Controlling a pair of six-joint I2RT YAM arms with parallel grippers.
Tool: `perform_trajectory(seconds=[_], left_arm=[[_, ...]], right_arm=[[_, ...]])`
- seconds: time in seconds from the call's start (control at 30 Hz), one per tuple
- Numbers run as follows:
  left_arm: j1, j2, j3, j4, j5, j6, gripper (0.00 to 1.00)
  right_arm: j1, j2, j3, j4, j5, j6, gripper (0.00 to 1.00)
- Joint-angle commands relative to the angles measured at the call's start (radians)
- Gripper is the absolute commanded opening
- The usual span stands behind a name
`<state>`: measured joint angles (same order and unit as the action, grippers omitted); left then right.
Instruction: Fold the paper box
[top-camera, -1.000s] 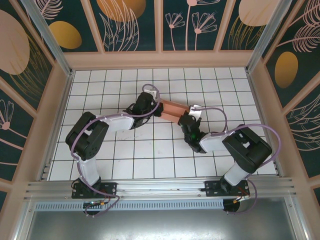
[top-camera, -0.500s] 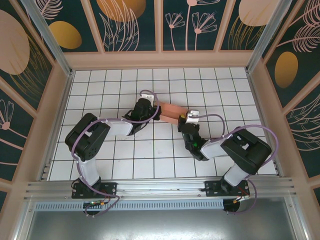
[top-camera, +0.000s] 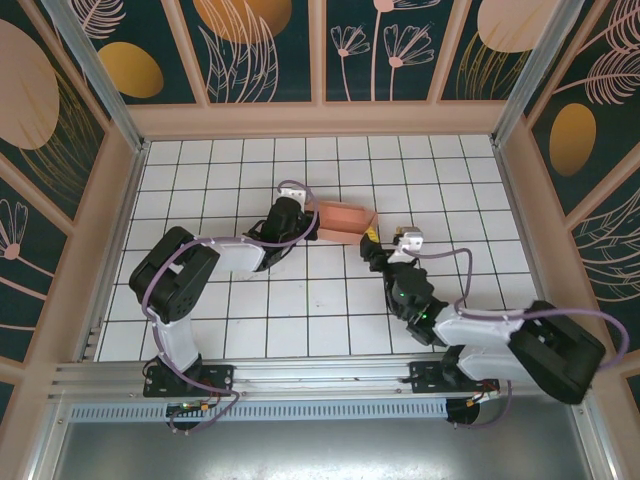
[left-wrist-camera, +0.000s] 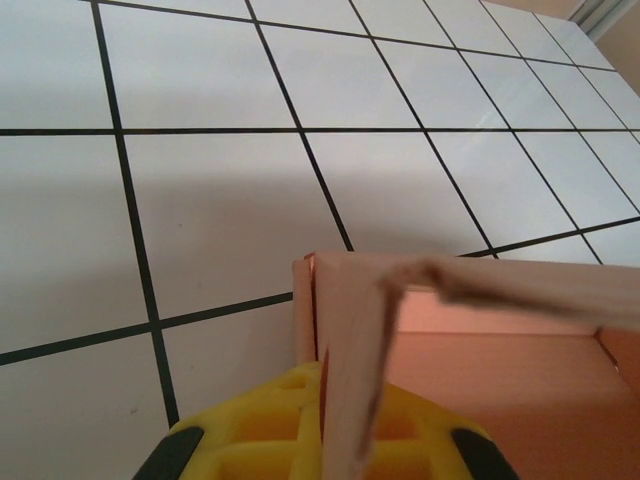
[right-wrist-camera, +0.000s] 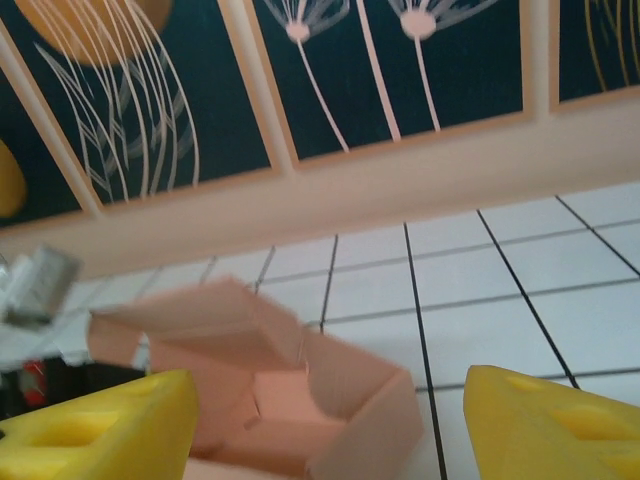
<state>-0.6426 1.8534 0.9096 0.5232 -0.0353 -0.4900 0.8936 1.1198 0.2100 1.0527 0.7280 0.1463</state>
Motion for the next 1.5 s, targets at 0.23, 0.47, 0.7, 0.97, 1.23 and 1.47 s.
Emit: perform_trajectory(seconds=[0.23,0.47,0.7,0.97,1.23,1.47], left_arm=[[-0.031,-0.032,-0.059,-0.043,-0.043,0.069,0.0],[-0.056,-0.08,-0.111,0.025,-0.081,0.103,0.0],[-0.072,-0.106,-0.158,0.063,-0.102,0.129,0.01],[-0.077,-0.115,-0.177,0.065,-0.096,0.137,0.04],[-0.08,-0.134,-0.185,0.044,-0.092,0.164,0.11],[-0.08,-0.184,-0.23,0.053,-0.08,0.163,0.19]], right_arm=[[-0.099,-0.154,0.29,-0.55,-0.104,0.136,0.73],[-0.299,-0.021,0.451,-0.806,-0.369,0.372,0.73],[-0.341,0.123,0.544,-0.916,-0.499,0.355,0.73],[-0.338,0.177,0.482,-0.85,-0.526,0.345,0.72],[-0.327,0.207,0.444,-0.821,-0.536,0.348,0.72],[-0.317,0.237,0.407,-0.768,-0.532,0.365,0.72]])
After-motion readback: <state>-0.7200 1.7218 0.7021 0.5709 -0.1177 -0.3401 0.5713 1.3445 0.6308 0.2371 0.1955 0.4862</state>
